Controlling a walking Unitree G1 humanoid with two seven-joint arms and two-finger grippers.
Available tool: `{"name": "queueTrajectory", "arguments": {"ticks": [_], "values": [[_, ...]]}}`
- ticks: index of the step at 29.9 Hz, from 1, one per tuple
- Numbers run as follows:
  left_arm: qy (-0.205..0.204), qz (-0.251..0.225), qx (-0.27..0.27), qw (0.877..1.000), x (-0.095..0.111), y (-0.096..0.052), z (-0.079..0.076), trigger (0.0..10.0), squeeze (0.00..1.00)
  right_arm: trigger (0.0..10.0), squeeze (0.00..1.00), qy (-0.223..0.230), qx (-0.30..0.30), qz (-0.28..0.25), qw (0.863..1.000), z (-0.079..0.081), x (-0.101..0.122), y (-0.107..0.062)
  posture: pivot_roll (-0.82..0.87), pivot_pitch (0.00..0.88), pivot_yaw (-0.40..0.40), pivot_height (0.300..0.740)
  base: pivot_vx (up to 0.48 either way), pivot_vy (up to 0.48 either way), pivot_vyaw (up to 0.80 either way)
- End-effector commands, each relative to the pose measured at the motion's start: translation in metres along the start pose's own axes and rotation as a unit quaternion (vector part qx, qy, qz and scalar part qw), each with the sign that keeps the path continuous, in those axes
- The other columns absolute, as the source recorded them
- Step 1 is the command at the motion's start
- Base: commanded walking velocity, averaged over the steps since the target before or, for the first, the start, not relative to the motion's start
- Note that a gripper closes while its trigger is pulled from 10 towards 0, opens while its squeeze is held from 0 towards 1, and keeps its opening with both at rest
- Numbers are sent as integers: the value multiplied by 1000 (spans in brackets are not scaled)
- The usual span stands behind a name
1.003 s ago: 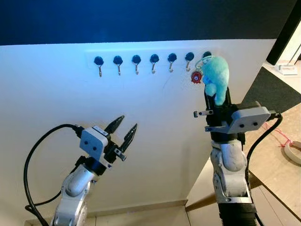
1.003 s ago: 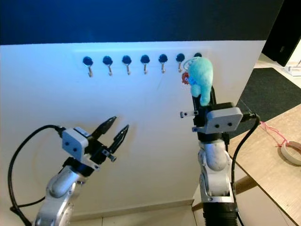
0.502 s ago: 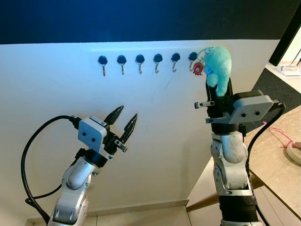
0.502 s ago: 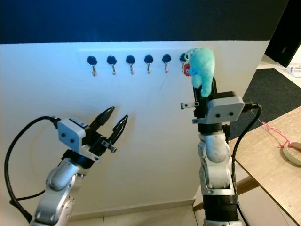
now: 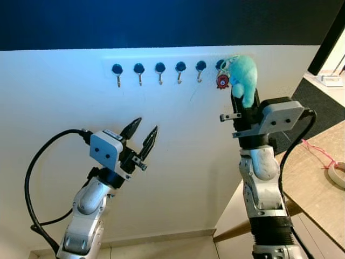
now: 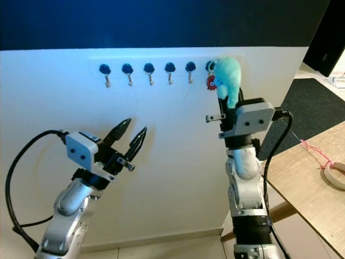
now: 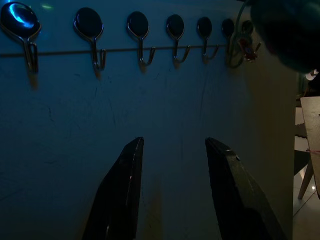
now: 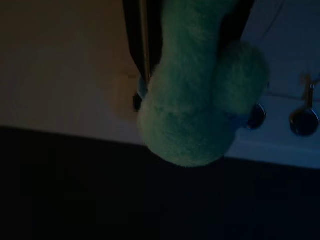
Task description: Hang keys on a hook
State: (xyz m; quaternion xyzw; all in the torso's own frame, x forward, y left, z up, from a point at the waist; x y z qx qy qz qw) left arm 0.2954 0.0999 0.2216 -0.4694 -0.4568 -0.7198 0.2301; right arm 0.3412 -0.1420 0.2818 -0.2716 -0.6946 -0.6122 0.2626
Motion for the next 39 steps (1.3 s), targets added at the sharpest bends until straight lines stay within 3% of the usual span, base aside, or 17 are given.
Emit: {"name": "queueTrajectory", "arguments": {"ticks": [1, 8, 18, 26, 39], "values": [[-9, -8, -13, 1000, 5, 4, -7, 10000, 0, 10000, 0, 12, 2, 2, 1000, 0, -1, 3, 59, 20, -29, 740, 0, 0, 0], [-13, -7, -27, 1000, 6, 5, -13, 10000, 0, 10000, 0, 24, 14, -5, 1000, 6, 1, 5, 59, 13, -30, 740, 0, 0, 0], [-14, -4, -32, 999, 5, 5, -17, 10000, 0, 10000, 0, 41, 75, -26, 996, 29, 10, 6, 60, 5, -35, 740, 0, 0, 0], [-12, -1, -33, 999, 4, 5, -17, 10000, 0, 10000, 0, 47, 103, -11, 993, 40, 3, 3, 60, 4, -35, 740, 0, 0, 0], [-11, -1, -37, 999, 4, 5, -18, 10000, 0, 10000, 0, 43, 101, -3, 994, 38, -1, -1, 62, 5, -31, 740, 0, 0, 0]]}}
Point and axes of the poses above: a point about 5 cm out from each wrist's last joint towards the gripper, its own y axis pointing out of the wrist towards the gripper, its own x axis along the axis of the wrist's last joint, z = x × y, the point moved 5 cm from there along y, pointing out of the wrist towards the gripper, and after that the axes turned 2 degrees about -y, right-handed, at the moved point
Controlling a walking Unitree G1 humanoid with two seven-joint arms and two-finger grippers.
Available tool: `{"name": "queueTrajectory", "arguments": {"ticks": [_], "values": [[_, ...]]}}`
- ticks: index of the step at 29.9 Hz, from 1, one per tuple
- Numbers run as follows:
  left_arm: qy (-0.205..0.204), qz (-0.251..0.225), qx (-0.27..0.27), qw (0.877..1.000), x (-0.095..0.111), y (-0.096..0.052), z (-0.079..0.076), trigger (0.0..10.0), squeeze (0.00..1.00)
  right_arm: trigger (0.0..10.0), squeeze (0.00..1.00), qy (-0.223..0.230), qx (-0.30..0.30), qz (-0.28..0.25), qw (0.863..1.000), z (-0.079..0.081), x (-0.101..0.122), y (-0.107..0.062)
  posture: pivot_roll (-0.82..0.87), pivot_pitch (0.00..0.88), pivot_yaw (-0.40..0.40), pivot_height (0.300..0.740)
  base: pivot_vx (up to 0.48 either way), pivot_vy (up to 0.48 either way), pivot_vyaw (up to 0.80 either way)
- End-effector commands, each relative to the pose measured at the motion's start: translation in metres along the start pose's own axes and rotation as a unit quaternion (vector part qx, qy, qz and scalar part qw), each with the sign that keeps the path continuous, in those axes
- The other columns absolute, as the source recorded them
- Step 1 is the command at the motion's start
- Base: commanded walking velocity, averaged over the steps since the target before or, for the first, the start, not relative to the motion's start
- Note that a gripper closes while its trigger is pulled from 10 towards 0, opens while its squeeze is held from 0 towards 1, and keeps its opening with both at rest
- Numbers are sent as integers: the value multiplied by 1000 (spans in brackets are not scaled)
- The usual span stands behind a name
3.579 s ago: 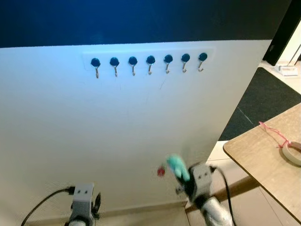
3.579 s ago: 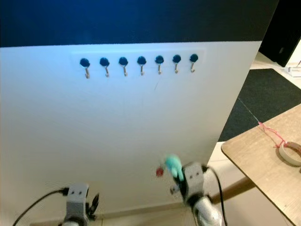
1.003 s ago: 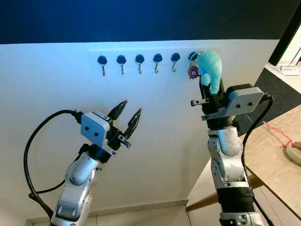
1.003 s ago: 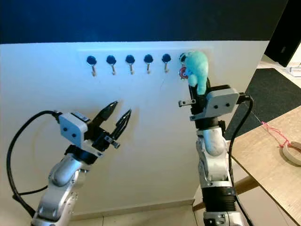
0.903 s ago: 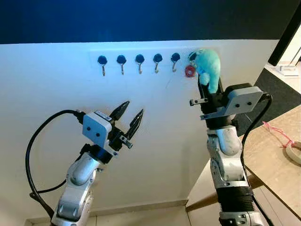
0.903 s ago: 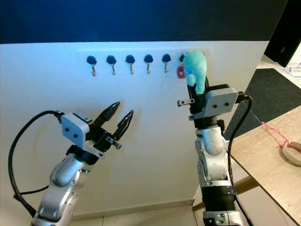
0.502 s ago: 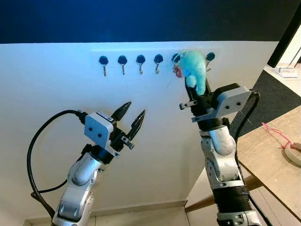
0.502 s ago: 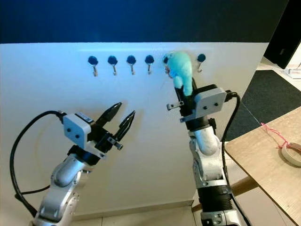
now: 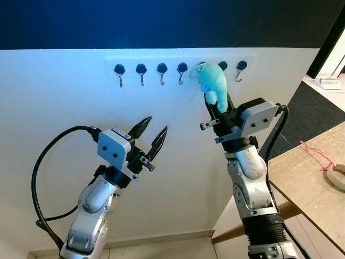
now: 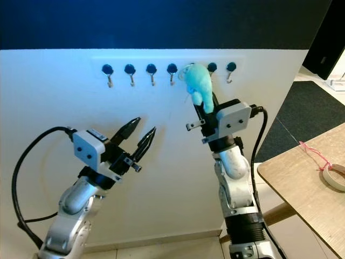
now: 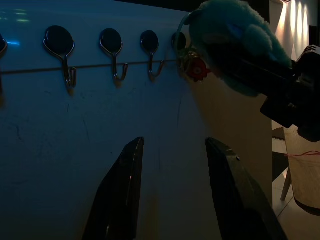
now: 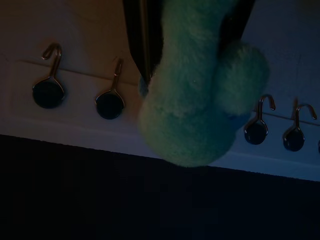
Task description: Hang keys on a hook
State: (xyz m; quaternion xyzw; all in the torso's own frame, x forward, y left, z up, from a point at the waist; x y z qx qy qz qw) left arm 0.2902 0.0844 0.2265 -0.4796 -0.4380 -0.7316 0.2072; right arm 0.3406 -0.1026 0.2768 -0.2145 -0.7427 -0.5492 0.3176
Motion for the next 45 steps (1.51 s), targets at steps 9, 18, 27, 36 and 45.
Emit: {"name": "queueTrajectory", "arguments": {"ticks": [9, 18, 27, 36, 45], "values": [[-3, 5, -6, 1000, -1, 0, -4, 10000, 0, 10000, 0, -25, -55, -20, 998, -25, 9, -1, 62, 6, -30, 740, 0, 0, 0], [-3, 5, -10, 1000, -1, 0, -5, 10000, 0, 10000, 0, -53, -101, -23, 993, -50, 13, -3, 62, 6, -26, 740, 0, 0, 0], [-3, 9, -14, 1000, -2, -1, -6, 10000, 0, 10000, 0, -60, -116, -3, 991, -54, 5, -10, 65, 12, -24, 740, 0, 0, 0], [-3, 13, -17, 1000, -3, -1, -8, 10000, 0, 10000, 0, -61, -117, 32, 991, -51, -12, -24, 65, 17, -23, 740, 0, 0, 0], [-2, 15, -19, 1000, -4, -1, -9, 10000, 0, 10000, 0, -62, -119, 80, 988, -50, -35, -45, 67, 23, -20, 740, 0, 0, 0]]}}
Point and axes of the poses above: a point about 5 cm out from each wrist's last joint towards the gripper, its own y axis pointing out of the wrist towards the gripper, its own x axis along the axis of the wrist's last joint, z = x × y, the point moved 5 cm from there along y, pointing out of the wrist towards the gripper, and after that the axes turned 2 degrees about -y, right-handed, at the moved point
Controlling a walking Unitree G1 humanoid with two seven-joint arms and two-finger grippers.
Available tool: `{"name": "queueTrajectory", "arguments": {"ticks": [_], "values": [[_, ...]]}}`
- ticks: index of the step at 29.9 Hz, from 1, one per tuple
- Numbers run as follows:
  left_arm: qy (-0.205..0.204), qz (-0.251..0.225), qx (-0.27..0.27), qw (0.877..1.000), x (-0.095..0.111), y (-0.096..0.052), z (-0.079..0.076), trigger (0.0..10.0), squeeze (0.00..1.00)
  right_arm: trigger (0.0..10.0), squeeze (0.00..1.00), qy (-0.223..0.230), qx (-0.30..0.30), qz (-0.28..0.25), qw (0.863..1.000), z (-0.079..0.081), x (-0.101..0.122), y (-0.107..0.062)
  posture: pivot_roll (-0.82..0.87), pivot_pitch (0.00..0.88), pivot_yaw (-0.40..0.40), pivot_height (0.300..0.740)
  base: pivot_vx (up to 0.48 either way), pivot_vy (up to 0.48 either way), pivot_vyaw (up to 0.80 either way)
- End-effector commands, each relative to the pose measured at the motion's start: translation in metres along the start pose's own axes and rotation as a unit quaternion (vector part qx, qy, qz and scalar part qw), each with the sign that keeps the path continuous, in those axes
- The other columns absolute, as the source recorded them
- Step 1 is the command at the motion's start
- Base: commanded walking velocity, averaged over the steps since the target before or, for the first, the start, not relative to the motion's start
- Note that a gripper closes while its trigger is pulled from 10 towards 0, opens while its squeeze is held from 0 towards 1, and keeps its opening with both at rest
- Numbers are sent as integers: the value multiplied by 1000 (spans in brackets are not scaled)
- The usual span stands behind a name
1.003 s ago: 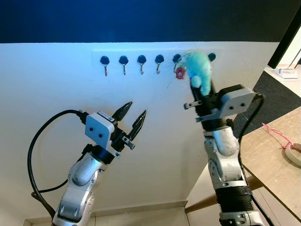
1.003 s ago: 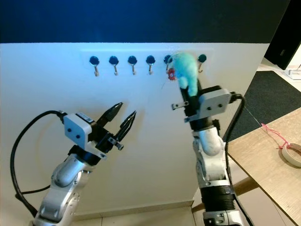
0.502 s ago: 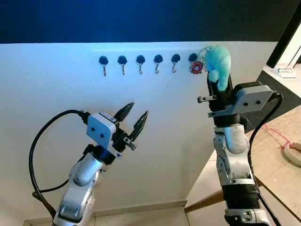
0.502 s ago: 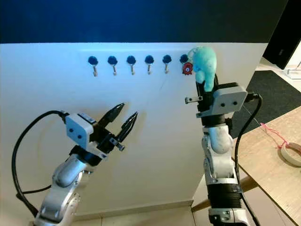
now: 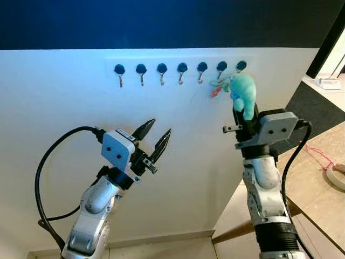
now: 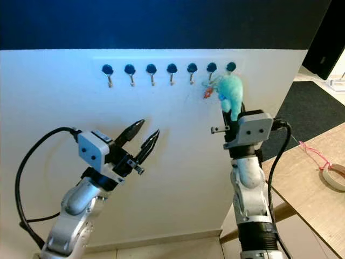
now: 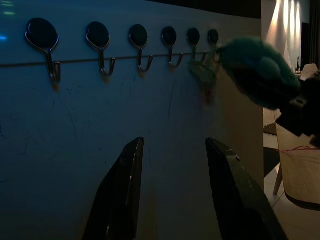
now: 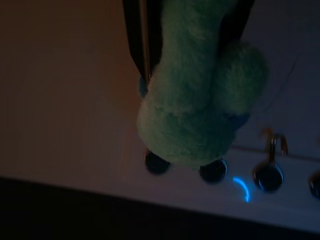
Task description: Hang keys on a hook
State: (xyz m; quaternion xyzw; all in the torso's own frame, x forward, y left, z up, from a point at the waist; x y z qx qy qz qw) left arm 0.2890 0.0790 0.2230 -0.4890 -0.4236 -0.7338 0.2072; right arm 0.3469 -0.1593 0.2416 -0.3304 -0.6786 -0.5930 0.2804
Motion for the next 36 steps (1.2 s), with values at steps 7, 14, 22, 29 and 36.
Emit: {"name": "queueTrajectory", "arguments": {"ticks": [7, 14, 22, 29, 36], "values": [[2, 6, -7, 1000, -1, -2, -3, 10000, 0, 10000, 0, -3, -4, 39, 999, -1, -21, -15, 69, 26, -20, 740, 0, 0, 0], [3, 6, -6, 1000, 0, -1, -3, 10000, 0, 10000, 0, -4, 1, 51, 999, 1, -28, -21, 70, 29, -19, 740, 0, 0, 0], [-10, 0, -14, 1000, 3, 1, -5, 10000, 0, 10000, 0, 7, 10, 41, 999, 5, -25, -20, 69, 29, -19, 740, 0, 0, 0], [-25, -2, -58, 998, 8, 5, -20, 10000, 0, 10000, 0, 13, 15, 32, 999, 8, -22, -18, 69, 30, -21, 740, 0, 0, 0], [-19, 0, -62, 998, 8, 6, -22, 10000, 0, 10000, 114, 22, 23, 28, 999, 11, -21, -18, 68, 30, -20, 740, 0, 0, 0]]}}
Point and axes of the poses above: a point about 5 cm out from each wrist's last joint towards the gripper, its own y axis pointing out of the wrist towards the gripper, its own x axis along the axis of the wrist's last joint, z = x × y, the point moved 5 cm from there along y, pointing out of the wrist towards the gripper, and after that the axes turned 2 degrees about -y, right-handed, at the moved point
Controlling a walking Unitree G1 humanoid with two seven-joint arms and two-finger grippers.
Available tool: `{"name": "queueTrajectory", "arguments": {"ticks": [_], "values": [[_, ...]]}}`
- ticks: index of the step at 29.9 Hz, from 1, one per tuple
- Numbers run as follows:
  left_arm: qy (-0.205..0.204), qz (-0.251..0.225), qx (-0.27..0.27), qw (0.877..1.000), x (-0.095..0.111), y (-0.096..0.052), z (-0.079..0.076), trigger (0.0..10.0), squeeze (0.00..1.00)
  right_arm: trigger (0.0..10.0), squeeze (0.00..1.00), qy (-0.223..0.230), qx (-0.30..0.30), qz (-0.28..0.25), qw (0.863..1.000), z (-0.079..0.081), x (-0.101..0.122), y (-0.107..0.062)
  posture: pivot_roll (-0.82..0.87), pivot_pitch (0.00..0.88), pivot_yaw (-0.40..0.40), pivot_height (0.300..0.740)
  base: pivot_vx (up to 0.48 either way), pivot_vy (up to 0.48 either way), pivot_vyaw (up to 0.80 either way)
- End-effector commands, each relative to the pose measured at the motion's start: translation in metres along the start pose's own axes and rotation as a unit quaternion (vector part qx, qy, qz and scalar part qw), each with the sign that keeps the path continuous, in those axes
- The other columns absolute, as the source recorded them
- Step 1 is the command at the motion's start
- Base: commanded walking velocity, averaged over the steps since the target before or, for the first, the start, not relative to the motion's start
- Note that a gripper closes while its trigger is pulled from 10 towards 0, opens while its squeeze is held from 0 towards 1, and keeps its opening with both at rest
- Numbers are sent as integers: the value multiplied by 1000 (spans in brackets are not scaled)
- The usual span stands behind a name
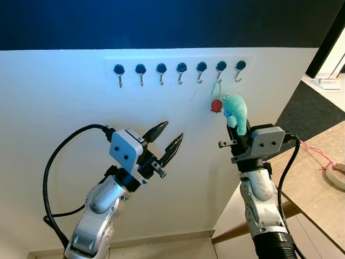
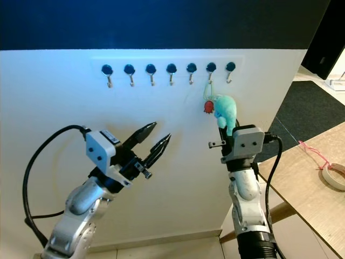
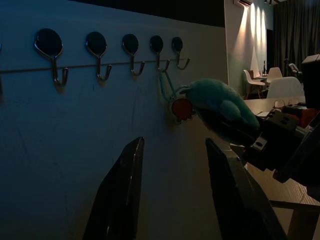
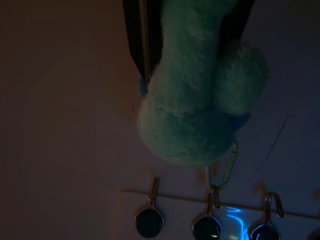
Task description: Hang keys on a hook
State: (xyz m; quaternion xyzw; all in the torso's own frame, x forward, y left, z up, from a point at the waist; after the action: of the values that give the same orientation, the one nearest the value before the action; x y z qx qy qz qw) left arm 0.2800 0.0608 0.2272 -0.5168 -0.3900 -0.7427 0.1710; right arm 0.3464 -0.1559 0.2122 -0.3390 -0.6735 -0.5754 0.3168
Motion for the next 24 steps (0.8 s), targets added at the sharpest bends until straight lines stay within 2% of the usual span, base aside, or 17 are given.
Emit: {"name": "queueTrajectory", "arguments": {"ticks": [1, 2, 9, 10, 11, 12, 13, 17, 18, 24], "values": [[7, 1, -9, 1000, 2, 1, -2, 10000, 0, 10000, 682, 6, 6, -9, 1000, 3, 2, 1, 68, 30, -20, 740, 0, 0, 0], [8, 2, -7, 1000, 2, 1, 0, 10000, 0, 10000, 1000, 5, 6, -13, 1000, 3, 3, 1, 68, 28, -19, 740, 0, 0, 0], [9, 2, -5, 1000, 3, 1, 1, 10000, 0, 10000, 1000, 1, 1, -13, 1000, 2, 3, 1, 66, 27, -18, 740, 0, 0, 0], [9, 2, -5, 1000, 3, 1, 1, 10000, 0, 10000, 965, -4, 2, -10, 1000, 2, 2, 1, 66, 27, -18, 740, 0, 0, 0], [9, 2, -5, 1000, 3, 1, 1, 10000, 0, 10000, 298, -9, 2, -8, 1000, 2, 2, 0, 66, 27, -18, 740, 0, 0, 0], [9, 2, -5, 1000, 3, 1, 2, 10000, 0, 10000, 298, -12, 2, -7, 1000, 1, 1, 0, 65, 26, -17, 740, 0, 0, 0], [9, 2, -4, 1000, 3, 1, 2, 10000, 0, 10000, 0, -12, 1, -6, 1000, 1, 0, 0, 64, 24, -17, 740, 0, 0, 0], [9, 1, -4, 1000, 3, 1, 2, 10000, 0, 10000, 0, -10, 0, -7, 1000, 0, 0, -3, 63, 23, -16, 740, 0, 0, 0], [9, 1, -3, 1000, 3, 2, 2, 10000, 0, 10000, 1000, -6, 3, -11, 1000, 0, 1, -4, 62, 19, -16, 740, 0, 0, 0], [10, -1, -3, 1000, 2, 2, 2, 10000, 0, 10000, 1000, 1, 8, -19, 1000, 2, 3, -5, 61, 13, -16, 740, 0, 0, 0]]}}
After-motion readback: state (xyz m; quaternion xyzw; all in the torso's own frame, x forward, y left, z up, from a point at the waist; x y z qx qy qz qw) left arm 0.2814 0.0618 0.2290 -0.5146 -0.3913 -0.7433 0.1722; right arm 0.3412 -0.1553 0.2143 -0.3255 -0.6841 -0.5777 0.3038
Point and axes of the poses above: a point about 5 cm out from each wrist's last joint towards the gripper, its own y axis pointing out of the wrist towards the gripper, its own x axis along the axis of the wrist's last joint, z = x × y, the point moved 5 cm from there along y, pointing out of the wrist towards the gripper, and after that the axes turned 2 degrees about -y, right-handed, at the moved point
